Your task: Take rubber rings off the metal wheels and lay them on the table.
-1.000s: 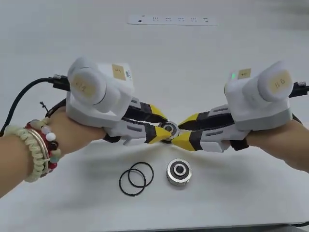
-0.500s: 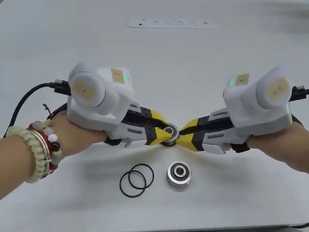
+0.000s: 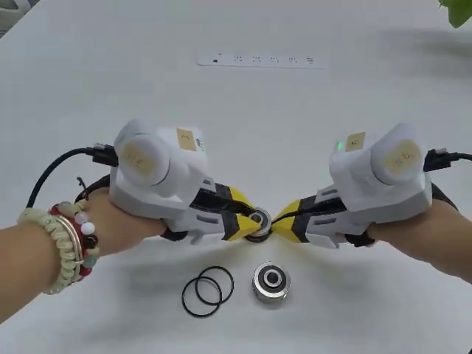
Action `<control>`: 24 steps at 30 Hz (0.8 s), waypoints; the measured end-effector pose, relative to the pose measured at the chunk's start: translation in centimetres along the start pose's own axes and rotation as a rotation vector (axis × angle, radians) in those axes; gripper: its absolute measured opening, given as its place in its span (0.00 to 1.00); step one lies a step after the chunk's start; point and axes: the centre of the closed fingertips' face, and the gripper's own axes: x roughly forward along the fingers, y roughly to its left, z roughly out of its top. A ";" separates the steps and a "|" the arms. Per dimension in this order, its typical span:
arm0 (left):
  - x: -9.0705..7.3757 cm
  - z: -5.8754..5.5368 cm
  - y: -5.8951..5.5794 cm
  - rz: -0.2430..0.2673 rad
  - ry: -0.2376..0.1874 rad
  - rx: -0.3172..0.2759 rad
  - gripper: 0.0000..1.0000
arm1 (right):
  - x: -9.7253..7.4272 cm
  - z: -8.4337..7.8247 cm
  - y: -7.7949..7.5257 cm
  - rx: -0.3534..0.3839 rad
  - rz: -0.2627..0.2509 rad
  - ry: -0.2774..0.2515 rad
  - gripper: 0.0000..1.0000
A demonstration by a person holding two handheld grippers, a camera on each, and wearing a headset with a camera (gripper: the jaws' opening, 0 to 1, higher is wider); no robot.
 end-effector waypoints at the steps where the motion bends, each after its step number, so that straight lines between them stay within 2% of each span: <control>1: 0.0 0.0 0.0 0.000 0.001 0.003 0.14 | 0.0 0.0 -0.1 0.010 -0.003 0.001 0.00; 8: 0.0 -0.1 0.1 0.006 0.009 0.010 0.14 | 0.0 0.0 -0.4 0.163 -0.024 0.011 0.00; 9: 0.0 -0.2 0.1 0.006 0.011 0.014 0.14 | -0.1 0.0 -0.4 0.170 -0.023 0.011 0.00; 11: -0.1 -0.2 0.1 0.001 0.008 0.019 0.14 | -0.1 0.0 -0.3 0.238 -0.002 0.007 0.00; 17: -0.2 -0.4 0.1 -0.011 -0.018 0.023 0.14 | -0.3 0.2 -0.5 0.354 0.027 -0.076 0.00; 20: -0.2 -0.3 0.1 -0.008 -0.031 0.021 0.14 | -0.3 0.3 -0.5 0.444 0.036 -0.120 0.00; 24: -0.2 -0.3 0.1 0.009 -0.046 0.016 0.14 | -0.4 0.3 -0.6 0.440 0.036 -0.128 0.00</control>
